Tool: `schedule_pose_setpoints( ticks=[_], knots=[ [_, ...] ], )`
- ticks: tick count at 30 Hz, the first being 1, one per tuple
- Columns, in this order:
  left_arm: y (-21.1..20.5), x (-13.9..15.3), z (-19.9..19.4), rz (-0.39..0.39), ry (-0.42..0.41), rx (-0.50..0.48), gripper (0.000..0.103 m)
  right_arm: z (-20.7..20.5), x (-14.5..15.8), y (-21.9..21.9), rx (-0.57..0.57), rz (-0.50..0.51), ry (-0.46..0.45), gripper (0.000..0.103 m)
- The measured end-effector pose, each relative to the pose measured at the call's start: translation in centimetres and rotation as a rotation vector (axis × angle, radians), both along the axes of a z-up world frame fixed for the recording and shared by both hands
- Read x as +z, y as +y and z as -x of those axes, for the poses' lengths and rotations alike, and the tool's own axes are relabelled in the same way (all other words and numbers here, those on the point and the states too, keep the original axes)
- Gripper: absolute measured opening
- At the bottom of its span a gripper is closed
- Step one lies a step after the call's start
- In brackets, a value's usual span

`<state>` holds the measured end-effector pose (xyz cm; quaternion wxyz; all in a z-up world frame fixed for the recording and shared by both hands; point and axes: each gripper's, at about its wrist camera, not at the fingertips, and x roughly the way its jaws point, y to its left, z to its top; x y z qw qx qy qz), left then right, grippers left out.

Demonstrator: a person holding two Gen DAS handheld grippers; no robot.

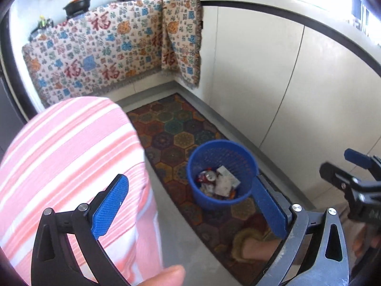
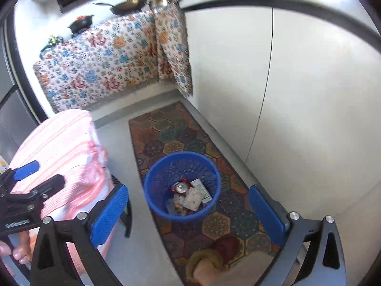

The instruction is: Collect trash

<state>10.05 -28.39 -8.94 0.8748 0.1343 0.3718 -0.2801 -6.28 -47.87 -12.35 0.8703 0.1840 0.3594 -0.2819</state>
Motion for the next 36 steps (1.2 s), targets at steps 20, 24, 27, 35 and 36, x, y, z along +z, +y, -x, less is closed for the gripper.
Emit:
schedule_pose_setpoints(
  ticks=[20, 24, 27, 35, 36],
  knots=[
    [2.2, 1.5, 2.7, -0.017, 0.021, 0.013, 0.102, 2.6, 3.9, 6.3, 0.004, 0.033, 0.026, 0.103],
    [2.1, 1.4, 2.8, -0.019, 0.023, 0.017, 0.102, 2.9, 4.0, 6.4, 0.002, 0.039, 0.024, 0.103],
    [2.0, 1.5, 2.8, -0.020, 0.021, 0.018, 0.102, 2.9, 4.1, 6.5, 0.002, 0.040, 0.024, 0.103],
    [2.1, 1.6, 2.7, -0.024, 0.022, 0.025, 0.102, 3.1, 4.1, 6.5, 0.005, 0.038, 0.026, 0.103],
    [2.1, 1.6, 2.7, -0.024, 0.022, 0.026, 0.102, 3.1, 4.1, 6.5, 0.005, 0.037, 0.026, 0.103]
  ],
)
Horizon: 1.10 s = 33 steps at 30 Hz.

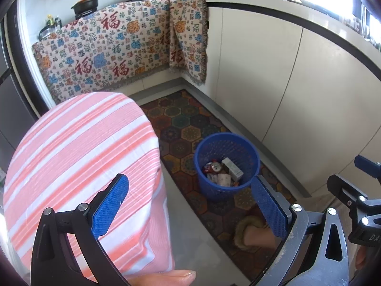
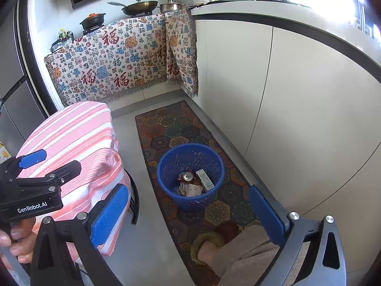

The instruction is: Collect trash

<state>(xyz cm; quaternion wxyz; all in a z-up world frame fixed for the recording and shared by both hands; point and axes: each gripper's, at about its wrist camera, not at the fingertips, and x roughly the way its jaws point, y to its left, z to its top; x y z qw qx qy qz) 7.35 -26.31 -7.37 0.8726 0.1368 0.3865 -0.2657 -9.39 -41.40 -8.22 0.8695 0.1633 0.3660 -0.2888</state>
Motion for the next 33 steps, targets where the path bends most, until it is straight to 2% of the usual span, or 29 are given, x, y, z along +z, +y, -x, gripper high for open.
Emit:
schedule_pose_setpoints(
  ticks=[33],
  knots=[
    [-0.56, -0.15, 0.39, -0.013, 0.003, 0.004, 0.102, 0.04, -0.71, 0.45, 0.002, -0.010, 0.014, 0.103]
  ],
)
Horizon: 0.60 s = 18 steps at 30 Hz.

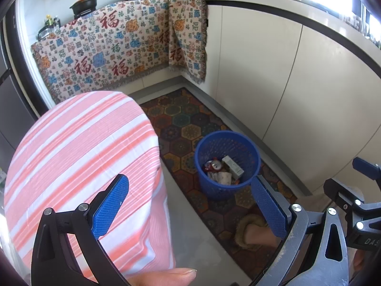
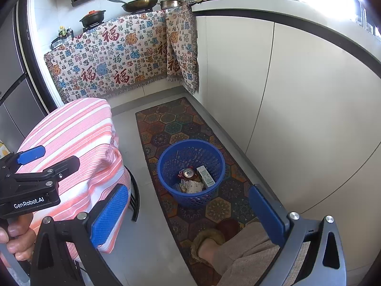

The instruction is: Collect trash

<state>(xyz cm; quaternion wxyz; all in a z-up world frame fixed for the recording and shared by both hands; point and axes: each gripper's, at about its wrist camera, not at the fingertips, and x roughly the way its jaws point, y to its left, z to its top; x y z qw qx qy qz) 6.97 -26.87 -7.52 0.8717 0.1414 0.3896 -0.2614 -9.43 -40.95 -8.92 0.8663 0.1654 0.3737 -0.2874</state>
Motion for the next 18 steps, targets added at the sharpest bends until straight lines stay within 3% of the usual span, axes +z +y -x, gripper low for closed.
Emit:
schedule_pose_setpoints(
  ticks=[18],
  knots=[
    [-0.23, -0.08, 0.20, -0.003, 0.003, 0.000, 0.102, -0.05, -0.15, 0.26, 0.002, -0.004, 0.002, 0.103]
  ],
)
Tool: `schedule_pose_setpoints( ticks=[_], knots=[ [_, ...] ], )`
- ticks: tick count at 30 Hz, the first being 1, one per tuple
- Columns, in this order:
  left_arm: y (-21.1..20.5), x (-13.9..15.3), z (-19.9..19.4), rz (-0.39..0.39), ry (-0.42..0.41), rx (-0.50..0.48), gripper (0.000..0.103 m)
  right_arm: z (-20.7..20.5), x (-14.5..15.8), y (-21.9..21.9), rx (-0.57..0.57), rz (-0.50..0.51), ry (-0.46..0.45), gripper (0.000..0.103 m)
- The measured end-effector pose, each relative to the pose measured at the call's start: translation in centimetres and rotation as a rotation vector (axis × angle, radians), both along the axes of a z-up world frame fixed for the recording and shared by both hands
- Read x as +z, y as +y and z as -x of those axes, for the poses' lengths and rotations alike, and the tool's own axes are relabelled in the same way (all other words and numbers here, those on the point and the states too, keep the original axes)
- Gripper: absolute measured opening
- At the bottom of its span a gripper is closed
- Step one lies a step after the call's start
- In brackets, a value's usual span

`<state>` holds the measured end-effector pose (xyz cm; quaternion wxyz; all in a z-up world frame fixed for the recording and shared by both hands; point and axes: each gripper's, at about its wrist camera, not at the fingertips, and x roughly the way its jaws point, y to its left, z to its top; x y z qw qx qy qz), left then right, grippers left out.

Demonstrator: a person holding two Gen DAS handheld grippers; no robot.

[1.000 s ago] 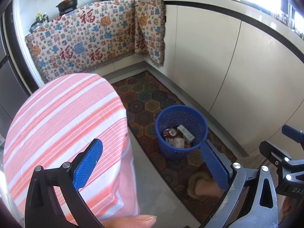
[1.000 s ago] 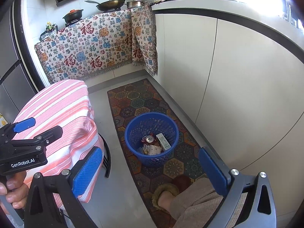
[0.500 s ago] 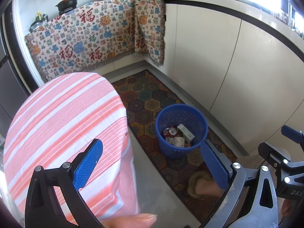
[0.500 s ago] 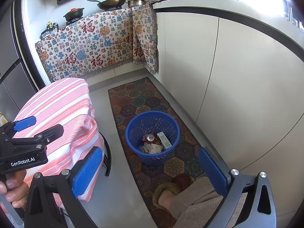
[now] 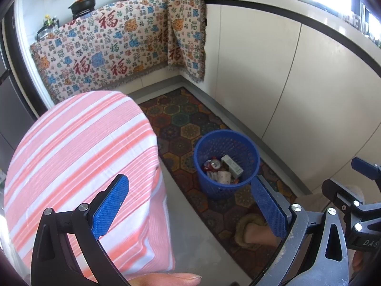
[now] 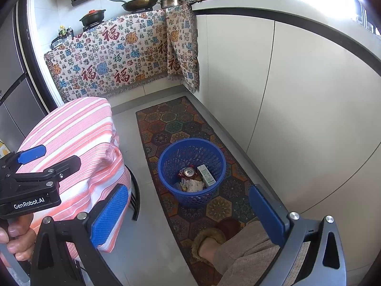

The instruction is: Collect trash

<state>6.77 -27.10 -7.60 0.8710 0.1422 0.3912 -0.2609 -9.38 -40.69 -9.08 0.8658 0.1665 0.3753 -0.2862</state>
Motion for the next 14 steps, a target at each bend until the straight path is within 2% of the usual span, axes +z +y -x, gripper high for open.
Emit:
schedule_pose_setpoints(
  ticks=[14],
  knots=[
    [0.30, -0.07, 0.34, 0.010, -0.007, -0.004, 0.101, -0.10, -0.19, 0.11, -0.005, -0.001, 0.003, 0.103]
  ],
)
